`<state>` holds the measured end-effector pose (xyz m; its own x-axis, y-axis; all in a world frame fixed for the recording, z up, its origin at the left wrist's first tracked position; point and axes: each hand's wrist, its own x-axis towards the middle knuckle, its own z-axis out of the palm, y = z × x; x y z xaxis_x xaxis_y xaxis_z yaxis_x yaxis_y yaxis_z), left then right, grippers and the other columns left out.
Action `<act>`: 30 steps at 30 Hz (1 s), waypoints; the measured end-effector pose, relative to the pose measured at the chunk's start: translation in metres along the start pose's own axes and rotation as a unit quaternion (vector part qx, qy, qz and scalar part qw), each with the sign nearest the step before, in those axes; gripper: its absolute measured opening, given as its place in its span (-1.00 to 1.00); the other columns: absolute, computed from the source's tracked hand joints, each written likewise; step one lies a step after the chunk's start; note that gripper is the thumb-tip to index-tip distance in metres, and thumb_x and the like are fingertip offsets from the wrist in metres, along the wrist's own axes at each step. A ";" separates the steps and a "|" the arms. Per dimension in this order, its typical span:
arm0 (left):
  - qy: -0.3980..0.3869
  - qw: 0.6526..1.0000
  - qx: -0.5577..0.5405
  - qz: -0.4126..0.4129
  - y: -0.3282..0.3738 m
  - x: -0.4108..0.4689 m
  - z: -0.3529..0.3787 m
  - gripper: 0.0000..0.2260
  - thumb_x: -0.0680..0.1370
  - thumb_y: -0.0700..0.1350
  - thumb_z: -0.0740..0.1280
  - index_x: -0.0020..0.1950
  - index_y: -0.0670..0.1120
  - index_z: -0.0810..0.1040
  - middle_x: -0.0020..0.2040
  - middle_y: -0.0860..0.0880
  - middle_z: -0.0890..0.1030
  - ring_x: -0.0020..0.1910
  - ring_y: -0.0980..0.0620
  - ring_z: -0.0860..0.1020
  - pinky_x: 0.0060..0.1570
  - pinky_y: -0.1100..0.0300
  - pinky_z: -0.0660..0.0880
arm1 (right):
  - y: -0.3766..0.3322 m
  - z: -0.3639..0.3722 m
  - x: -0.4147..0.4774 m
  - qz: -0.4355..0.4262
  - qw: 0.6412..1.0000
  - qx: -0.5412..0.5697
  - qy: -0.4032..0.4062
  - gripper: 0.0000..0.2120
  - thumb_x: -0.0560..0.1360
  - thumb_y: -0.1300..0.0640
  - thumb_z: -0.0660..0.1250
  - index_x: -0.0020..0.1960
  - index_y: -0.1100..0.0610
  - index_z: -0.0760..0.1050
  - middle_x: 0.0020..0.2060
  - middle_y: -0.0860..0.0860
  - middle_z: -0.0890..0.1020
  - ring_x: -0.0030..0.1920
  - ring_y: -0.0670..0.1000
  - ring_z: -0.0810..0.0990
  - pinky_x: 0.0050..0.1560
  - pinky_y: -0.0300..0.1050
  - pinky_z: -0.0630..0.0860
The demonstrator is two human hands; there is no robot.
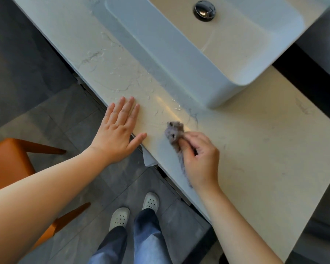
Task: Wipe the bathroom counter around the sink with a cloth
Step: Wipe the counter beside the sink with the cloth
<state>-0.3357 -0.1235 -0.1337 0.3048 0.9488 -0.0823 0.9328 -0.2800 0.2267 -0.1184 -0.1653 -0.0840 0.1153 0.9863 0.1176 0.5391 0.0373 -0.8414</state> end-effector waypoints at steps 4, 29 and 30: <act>-0.002 1.000 0.004 -0.004 0.001 0.000 -0.001 -0.29 0.56 0.31 -0.10 0.57 -0.09 -0.11 0.57 -0.08 -0.14 0.53 -0.05 -0.24 0.50 -0.04 -0.23 | 0.009 -0.004 0.057 -0.023 0.993 -0.044 0.110 -0.85 0.45 0.24 0.37 -0.02 0.23 0.65 -0.11 0.07 0.65 -0.10 0.02 0.60 -0.02 -0.17 0.52; 0.021 0.998 -0.043 0.035 -0.043 0.012 -0.036 -0.41 0.57 0.17 0.06 0.46 -0.18 0.31 0.49 -0.16 0.27 0.51 -0.12 0.15 0.47 -0.13 0.08 | 0.007 0.058 0.019 -0.053 0.994 -0.091 0.038 -0.80 0.48 0.15 0.33 0.04 0.20 0.64 -0.01 0.04 0.67 0.03 0.00 0.61 0.12 -0.14 0.52; 0.012 0.999 -0.031 0.038 -0.044 0.013 -0.035 -0.38 0.56 0.20 0.04 0.49 -0.18 0.26 0.51 -0.15 0.23 0.52 -0.12 0.11 0.48 -0.11 0.04 | 0.004 0.059 0.013 -0.052 0.994 -0.090 0.036 -0.80 0.48 0.16 0.34 0.04 0.20 0.64 -0.02 0.03 0.67 0.02 -0.01 0.61 0.11 -0.13 0.52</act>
<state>-0.3799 -0.0937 -0.1112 0.3683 0.9289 -0.0393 0.8935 -0.3419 0.2911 -0.1641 -0.1425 -0.1172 0.1074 0.9645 0.2414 0.6910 0.1022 -0.7156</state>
